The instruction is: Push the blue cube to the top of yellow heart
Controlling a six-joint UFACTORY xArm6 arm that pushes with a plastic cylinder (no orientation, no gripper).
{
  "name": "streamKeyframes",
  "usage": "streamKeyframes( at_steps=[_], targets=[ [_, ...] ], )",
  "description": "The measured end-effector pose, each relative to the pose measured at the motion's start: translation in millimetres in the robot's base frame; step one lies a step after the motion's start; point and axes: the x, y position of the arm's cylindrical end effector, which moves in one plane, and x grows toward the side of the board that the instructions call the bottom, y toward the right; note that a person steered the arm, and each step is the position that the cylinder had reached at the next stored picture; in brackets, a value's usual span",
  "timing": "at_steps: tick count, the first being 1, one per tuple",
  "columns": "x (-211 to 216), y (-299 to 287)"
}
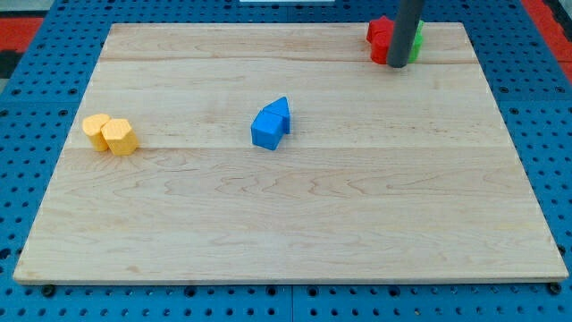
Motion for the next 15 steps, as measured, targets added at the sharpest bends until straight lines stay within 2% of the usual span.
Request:
streamKeyframes(
  at_steps=[1,2,4,5,6,8,9,11,12,13,14,15],
  targets=[
    [30.7,0.0],
    [37.1,0.5],
    [110.0,9.8],
    [118.0,-39.4],
    [118.0,-95.0],
    [133.1,-149.2],
    [133.1,-202.3],
    [114.5,-300.9],
    [111.3,-289.2],
    [109.2,-245.2],
    [101.0,-258.0],
    [100.3,-301.9]
  ],
)
